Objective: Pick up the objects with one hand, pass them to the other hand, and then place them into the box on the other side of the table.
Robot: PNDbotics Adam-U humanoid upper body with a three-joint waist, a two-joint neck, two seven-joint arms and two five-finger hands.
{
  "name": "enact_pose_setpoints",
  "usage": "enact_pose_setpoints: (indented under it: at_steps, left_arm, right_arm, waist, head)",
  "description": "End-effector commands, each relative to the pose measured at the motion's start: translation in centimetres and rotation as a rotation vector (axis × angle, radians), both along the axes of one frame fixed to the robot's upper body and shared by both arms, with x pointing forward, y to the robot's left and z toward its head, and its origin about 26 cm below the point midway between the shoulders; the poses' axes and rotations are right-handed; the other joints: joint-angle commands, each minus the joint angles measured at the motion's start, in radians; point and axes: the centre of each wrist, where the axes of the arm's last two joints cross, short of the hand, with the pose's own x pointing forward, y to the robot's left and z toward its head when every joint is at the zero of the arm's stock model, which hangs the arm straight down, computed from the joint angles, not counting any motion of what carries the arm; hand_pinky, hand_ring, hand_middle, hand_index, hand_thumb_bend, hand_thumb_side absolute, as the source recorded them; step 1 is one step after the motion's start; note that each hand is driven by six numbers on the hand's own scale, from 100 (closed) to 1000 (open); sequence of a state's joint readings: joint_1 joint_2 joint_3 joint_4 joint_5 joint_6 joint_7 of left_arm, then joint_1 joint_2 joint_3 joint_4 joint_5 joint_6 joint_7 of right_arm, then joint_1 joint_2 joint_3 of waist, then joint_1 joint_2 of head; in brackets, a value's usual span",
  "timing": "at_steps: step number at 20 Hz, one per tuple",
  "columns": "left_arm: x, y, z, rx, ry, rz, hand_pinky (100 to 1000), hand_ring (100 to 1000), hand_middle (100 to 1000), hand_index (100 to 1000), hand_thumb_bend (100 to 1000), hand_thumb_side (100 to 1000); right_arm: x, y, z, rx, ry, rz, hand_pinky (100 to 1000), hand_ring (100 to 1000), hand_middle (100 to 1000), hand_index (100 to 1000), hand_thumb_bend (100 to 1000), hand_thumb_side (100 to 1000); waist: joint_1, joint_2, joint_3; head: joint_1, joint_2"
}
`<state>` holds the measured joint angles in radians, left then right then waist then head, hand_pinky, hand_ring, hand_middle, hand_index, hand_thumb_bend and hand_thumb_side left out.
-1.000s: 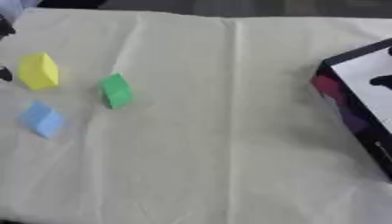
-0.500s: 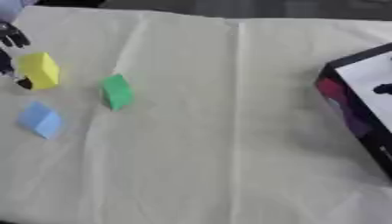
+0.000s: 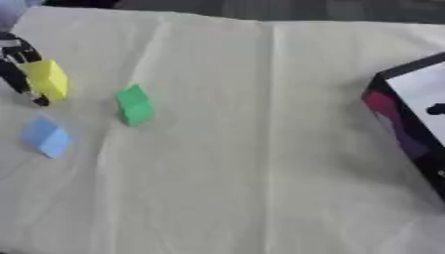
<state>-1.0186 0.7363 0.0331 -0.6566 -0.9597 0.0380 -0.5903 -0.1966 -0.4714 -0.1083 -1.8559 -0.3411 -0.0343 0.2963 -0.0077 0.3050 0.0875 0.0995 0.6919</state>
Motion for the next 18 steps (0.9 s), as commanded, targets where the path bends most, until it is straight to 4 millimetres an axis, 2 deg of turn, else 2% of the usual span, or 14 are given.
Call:
enact_pose_setpoints:
  at_steps: [1,4,5,8,11,14,18]
  left_arm:
    - [-0.3,0.5,1.5,0.008,-0.036,0.013,922,862,688,671,541,100]
    - [-0.2,0.3,1.6,0.010,-0.030,0.018,862,757,549,528,302,100]
    - [-0.2,0.3,1.7,0.012,-0.031,0.018,841,717,514,499,280,100]
    - [-0.2,-0.2,2.8,0.039,-0.062,-0.004,828,696,495,490,296,100]
    - [-0.4,-1.0,4.8,0.067,-0.135,-0.071,816,669,460,476,296,100]
    - [-0.8,-2.1,6.8,0.084,-0.208,-0.148,806,650,435,467,290,100]
    - [-1.4,-3.5,7.9,0.091,-0.259,-0.224,800,640,423,462,296,100]
  right_arm:
    - [-0.2,0.0,0.7,-0.024,-0.024,0.003,952,729,1000,983,100,571]
    - [-0.2,0.0,0.7,-0.023,-0.023,0.000,952,729,1000,983,100,569]
    - [-0.2,-0.1,0.7,-0.023,-0.024,-0.001,952,729,1000,983,100,567]
    - [-0.3,-0.3,1.0,-0.018,-0.034,-0.003,952,730,1000,983,100,553]
    - [-0.5,-0.5,2.1,-0.011,-0.073,0.004,951,733,1000,981,100,484]
    - [-0.7,-0.6,3.9,-0.001,-0.136,0.024,949,737,1000,978,100,423]
    - [-0.7,0.0,6.8,0.008,-0.216,0.069,947,748,999,975,100,352]
  waist:
    - [-0.006,-0.003,-0.001]
    - [-0.005,-0.005,-0.001]
    - [-0.004,-0.007,0.000]
    - [-0.003,-0.016,0.004]
    - [-0.003,-0.031,0.011]
    - [-0.003,-0.052,0.019]
    - [-0.003,-0.080,0.029]
  head:
    - [0.003,-0.009]
    - [0.003,-0.006]
    - [0.002,-0.004]
    - [-0.003,0.004]
    - [-0.021,0.016]
    - [-0.045,0.027]
    - [-0.068,0.035]
